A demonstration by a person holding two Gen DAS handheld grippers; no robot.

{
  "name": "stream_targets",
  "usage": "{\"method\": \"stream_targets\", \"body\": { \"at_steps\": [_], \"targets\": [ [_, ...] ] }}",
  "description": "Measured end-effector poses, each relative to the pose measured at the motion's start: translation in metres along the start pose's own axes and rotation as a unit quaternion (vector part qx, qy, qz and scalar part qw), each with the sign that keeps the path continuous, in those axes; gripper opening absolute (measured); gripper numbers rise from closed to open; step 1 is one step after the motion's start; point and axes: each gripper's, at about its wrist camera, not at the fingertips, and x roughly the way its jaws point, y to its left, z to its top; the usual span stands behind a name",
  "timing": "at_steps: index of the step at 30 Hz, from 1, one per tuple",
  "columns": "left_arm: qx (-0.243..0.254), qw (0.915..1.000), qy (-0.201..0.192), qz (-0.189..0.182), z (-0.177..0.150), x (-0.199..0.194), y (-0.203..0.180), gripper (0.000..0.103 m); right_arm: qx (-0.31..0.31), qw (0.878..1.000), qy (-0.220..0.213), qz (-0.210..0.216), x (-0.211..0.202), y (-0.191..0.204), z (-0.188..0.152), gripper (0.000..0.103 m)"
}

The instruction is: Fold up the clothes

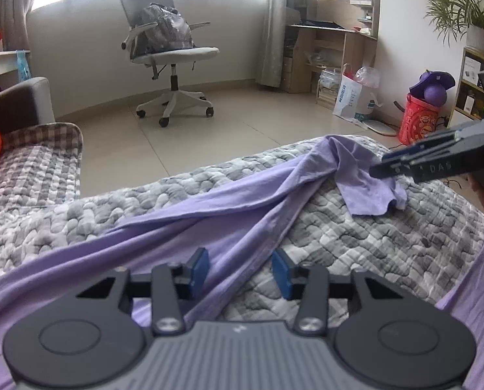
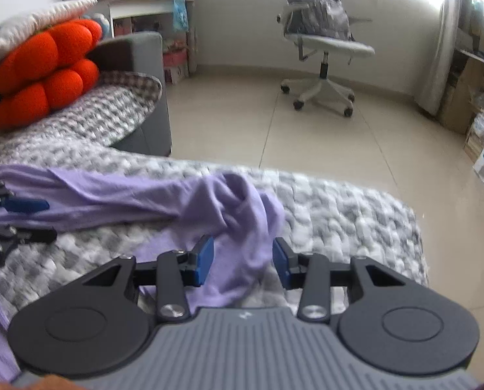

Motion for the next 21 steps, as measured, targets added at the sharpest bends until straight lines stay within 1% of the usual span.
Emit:
{"method": "stream_targets", "body": {
  "at_steps": [1, 2, 3, 4, 5, 6, 8, 9, 11, 14, 18, 21],
  "targets": [
    [0.002, 1.0000, -0.001, 0.001, 0.000, 0.000, -0.001, 0.038, 0.001, 1.000, 0.005, 0.000, 0.002, -0.001, -0.001, 0.026],
    [0.004, 1.0000, -0.003, 0.002, 0.001, 0.001, -0.002, 0.034, 0.000, 1.000, 0.006, -0.001, 0.003, -0.002, -0.002, 0.010],
    [0.006, 1.0000, -0.004, 0.004, 0.001, 0.001, -0.003, 0.030, -0.001, 1.000, 0.001, -0.004, 0.003, -0.003, -0.002, 0.004],
    [0.008, 0.9999, -0.006, 0.005, 0.001, 0.002, -0.003, 0.029, -0.003, 1.000, -0.003, -0.007, 0.002, -0.005, -0.002, 0.003],
    [0.010, 0.9999, -0.007, 0.006, 0.001, 0.002, -0.004, 0.023, -0.005, 1.000, -0.008, -0.015, 0.000, -0.007, 0.000, 0.002],
    [0.011, 0.9999, -0.008, 0.007, 0.002, 0.002, -0.005, 0.015, -0.008, 1.000, -0.013, -0.023, -0.001, -0.009, 0.003, 0.002],
    [0.015, 0.9998, -0.011, 0.010, 0.002, 0.003, -0.007, 0.006, -0.013, 0.999, -0.023, -0.038, -0.005, -0.013, 0.007, 0.002],
    [0.017, 0.9997, -0.012, 0.011, 0.003, 0.004, -0.008, 0.004, -0.017, 0.998, -0.026, -0.047, -0.007, -0.016, 0.010, 0.002],
    [0.021, 0.9996, -0.015, 0.013, 0.003, 0.005, -0.009, 0.003, -0.022, 0.997, -0.032, -0.065, -0.008, -0.023, 0.016, 0.001],
    [0.011, 0.9997, -0.021, 0.001, 0.005, -0.002, -0.005, 0.003, -0.015, 0.996, -0.028, -0.080, -0.004, -0.039, 0.027, 0.001],
    [0.007, 0.9995, -0.031, -0.005, 0.007, -0.012, -0.001, 0.003, -0.002, 0.997, -0.008, -0.076, 0.015, -0.054, 0.039, 0.001],
    [0.006, 0.9996, -0.028, -0.005, 0.008, -0.013, 0.000, 0.003, -0.002, 0.997, 0.010, -0.071, 0.034, -0.058, 0.046, 0.001]
  ]
}}
